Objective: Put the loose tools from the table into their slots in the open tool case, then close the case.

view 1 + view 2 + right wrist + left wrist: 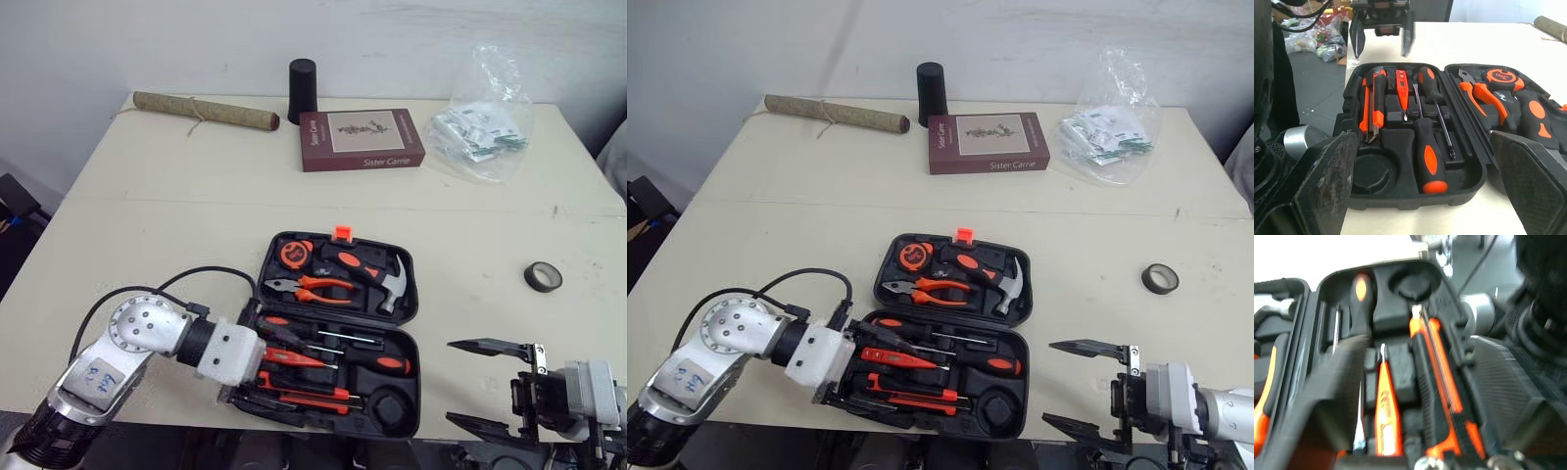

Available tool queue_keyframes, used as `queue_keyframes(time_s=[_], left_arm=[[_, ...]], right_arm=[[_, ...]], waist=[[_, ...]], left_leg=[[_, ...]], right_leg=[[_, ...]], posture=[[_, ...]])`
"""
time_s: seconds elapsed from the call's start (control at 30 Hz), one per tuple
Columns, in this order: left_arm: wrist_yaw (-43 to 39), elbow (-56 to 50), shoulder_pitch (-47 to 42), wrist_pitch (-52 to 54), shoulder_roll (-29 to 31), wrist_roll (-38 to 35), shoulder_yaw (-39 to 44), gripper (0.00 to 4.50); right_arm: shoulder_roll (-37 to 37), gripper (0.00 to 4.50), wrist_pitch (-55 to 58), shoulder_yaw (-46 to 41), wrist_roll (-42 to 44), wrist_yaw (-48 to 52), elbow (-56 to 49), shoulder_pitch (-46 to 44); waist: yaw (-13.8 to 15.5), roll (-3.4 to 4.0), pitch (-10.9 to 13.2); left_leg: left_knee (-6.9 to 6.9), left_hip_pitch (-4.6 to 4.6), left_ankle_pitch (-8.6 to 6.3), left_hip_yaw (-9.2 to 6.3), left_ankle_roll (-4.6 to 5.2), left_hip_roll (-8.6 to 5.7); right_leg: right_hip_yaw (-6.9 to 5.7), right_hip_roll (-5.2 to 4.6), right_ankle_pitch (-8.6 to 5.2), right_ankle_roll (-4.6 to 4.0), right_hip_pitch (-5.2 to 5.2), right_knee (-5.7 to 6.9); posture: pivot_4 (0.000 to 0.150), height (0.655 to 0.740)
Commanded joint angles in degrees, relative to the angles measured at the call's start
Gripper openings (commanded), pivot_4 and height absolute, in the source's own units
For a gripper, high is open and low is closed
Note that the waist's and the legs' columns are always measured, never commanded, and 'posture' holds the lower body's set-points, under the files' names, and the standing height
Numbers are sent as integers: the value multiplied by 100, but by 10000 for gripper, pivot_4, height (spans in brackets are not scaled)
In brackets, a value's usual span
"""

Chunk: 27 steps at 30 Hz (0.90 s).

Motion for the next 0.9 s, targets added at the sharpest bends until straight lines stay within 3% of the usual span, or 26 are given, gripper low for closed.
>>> queue_keyframes(time_s=[0.03,0.13,0.17,0.63,0.9], left_arm=[[187,-7,48,-14,-189,32,-54,15263],[246,49,85,33,-270,260,-297,1415],[217,67,113,121,-209,352,-404,503],[211,583,12,377,-188,1131,-1068,503],[596,919,429,801,247,1754,-1297,503]], right_arm=[[66,45000,-133,-20,11,51,21,46],[76,45000,-152,-19,-5,54,45,59],[76,45000,-164,-26,-7,61,58,71],[50,45000,-124,-77,2,-2,-46,228],[57,45000,-122,-90,-3,-67,-51,213]], waist=[[4,0,0],[6,0,0],[6,0,0],[4,3,-2],[-6,11,-32]], left_leg=[[2,-1,0,0,0,0],[2,-1,0,0,1,-3],[2,0,0,0,1,-2],[2,2,1,1,-1,0],[-1,13,0,0,1,1]], right_leg=[[0,0,0,0,0,1],[0,0,1,2,1,0],[1,1,1,2,2,0],[3,1,1,2,0,3],[3,-1,1,2,10,1]], posture=[[1500,7400],[1500,7400],[1500,7400],[1500,7400],[1500,7400]])
